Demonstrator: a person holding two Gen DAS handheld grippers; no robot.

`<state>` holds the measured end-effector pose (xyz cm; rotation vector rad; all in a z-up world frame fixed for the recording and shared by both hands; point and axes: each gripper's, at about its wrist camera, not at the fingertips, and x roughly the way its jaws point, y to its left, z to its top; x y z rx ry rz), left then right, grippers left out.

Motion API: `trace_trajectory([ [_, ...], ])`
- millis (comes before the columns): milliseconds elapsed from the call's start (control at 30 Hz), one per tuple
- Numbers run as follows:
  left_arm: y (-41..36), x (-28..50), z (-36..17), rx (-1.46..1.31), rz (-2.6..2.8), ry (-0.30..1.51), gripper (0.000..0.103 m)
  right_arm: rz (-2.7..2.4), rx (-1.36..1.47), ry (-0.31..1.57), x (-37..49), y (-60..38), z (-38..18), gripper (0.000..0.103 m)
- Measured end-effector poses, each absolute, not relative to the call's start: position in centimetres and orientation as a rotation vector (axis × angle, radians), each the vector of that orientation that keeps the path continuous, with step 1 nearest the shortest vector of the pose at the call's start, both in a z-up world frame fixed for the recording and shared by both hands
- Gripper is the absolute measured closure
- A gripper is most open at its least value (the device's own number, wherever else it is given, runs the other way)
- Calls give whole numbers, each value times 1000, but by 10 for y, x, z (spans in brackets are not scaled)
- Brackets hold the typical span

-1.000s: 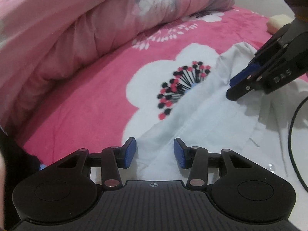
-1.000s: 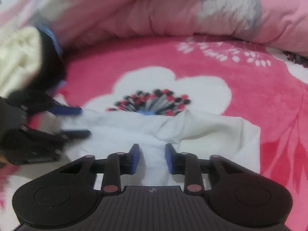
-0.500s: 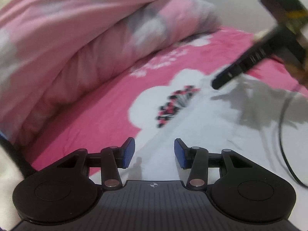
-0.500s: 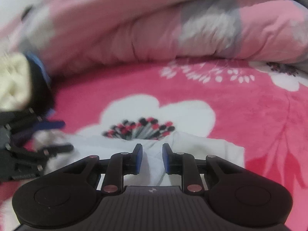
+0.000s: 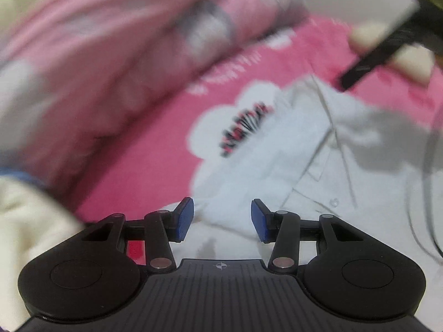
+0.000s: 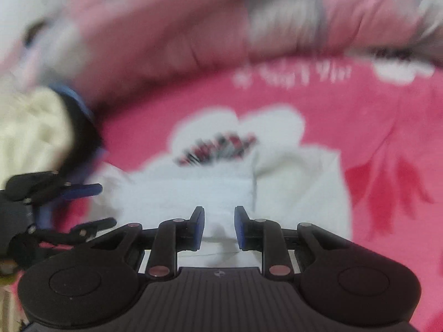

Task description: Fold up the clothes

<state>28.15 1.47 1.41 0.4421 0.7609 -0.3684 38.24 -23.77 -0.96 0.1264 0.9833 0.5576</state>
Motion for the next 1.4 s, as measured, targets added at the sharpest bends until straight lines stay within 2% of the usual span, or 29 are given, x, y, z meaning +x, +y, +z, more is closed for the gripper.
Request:
trace_trajectory([
  [133,55,215,76,310,-298,691,45,580,182,852,299,-291,66,75],
  [200,75,177,98,235,-272,660,36,580,192,777,249,-318,92,68],
  [333,95,103,111,204,-231,624,35,540,222,632,140,-371,113,61],
  [433,89,57,88,216,-265,627,35,500,315,628,76,-401,89,59],
  [533,64,20,49,236,-328,647,35,424,436,701,39,-413,37,59],
  [600,43,6,21,254,-365,675,35,379,416,730,23,-406,8,59],
  [700,10,-2,-11,275,-425,732,35,312,200,742,11,-372,-21,59],
  [867,-38,-15,-41,439,-431,699,35,322,-206,634,3,-314,-41,59],
  [967,-49,-17,-50,436,-453,719,35,324,-359,614,5,-293,-58,64],
  [1033,-53,-18,-56,427,-456,744,35,311,-429,620,7,-289,-70,75],
  [1067,-54,-18,-58,432,-451,749,35,312,-431,627,9,-291,-72,91],
  [1100,-54,-18,-59,436,-446,754,35,314,-431,627,8,-293,-73,98],
  [1267,-51,-18,-61,444,-432,774,35,296,-474,570,-9,-307,-62,102],
  [1400,-49,-18,-63,443,-423,794,35,313,-550,601,-12,-312,-73,102],
])
